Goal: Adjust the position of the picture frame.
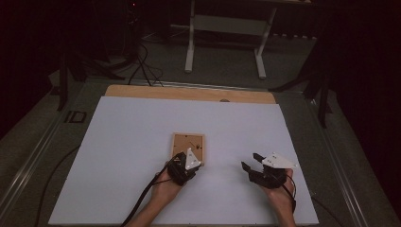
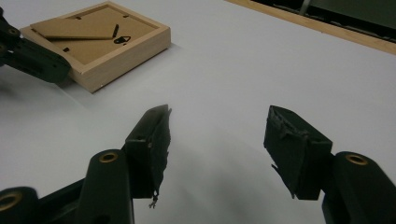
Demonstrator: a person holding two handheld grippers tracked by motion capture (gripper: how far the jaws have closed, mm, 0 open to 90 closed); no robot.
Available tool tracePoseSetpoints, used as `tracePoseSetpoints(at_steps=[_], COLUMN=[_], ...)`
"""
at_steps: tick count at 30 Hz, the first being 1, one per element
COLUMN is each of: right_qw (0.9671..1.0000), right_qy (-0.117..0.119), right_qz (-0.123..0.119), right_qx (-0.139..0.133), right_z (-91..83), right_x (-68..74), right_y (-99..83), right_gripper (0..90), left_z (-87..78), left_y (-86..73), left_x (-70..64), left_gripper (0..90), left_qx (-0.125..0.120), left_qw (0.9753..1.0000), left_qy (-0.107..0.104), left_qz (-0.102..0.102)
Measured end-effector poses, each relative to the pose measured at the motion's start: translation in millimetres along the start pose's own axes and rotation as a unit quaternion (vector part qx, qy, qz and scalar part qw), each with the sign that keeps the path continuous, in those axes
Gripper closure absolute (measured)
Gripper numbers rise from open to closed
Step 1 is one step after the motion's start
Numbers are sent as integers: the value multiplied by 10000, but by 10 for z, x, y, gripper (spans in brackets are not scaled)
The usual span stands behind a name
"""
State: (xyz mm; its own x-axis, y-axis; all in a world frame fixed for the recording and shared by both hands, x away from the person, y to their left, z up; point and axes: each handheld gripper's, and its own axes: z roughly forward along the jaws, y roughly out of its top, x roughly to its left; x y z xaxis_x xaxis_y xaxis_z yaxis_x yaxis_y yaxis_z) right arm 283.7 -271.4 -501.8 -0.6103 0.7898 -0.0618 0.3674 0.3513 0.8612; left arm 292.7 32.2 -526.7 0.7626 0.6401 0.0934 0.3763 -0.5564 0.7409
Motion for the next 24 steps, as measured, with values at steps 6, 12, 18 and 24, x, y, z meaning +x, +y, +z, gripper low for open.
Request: tracePoseSetpoints(at_steps=[6, 12, 18, 24], right_qw=[10000, 10000, 10000, 10000], right_qy=[-1, -5, -8, 0], right_qz=[-8, 10, 17, -3], right_qx=[-2, -11, -15, 3], right_z=[-3, -11, -14, 3], right_x=[4, -5, -8, 5], right_y=[1, -1, -2, -1], right_gripper=[403, 403, 403, 403], left_z=[61, 58, -128, -438], left_y=[78, 76, -40, -205], left_x=[-15, -21, 43, 202], left_gripper=[895, 888, 883, 869], left_qx=[12, 109, 142, -40], left_qw=[9999, 9997, 9996, 9998], left_qy=[48, 73, 75, 152], left_qz=[96, 184, 238, 119])
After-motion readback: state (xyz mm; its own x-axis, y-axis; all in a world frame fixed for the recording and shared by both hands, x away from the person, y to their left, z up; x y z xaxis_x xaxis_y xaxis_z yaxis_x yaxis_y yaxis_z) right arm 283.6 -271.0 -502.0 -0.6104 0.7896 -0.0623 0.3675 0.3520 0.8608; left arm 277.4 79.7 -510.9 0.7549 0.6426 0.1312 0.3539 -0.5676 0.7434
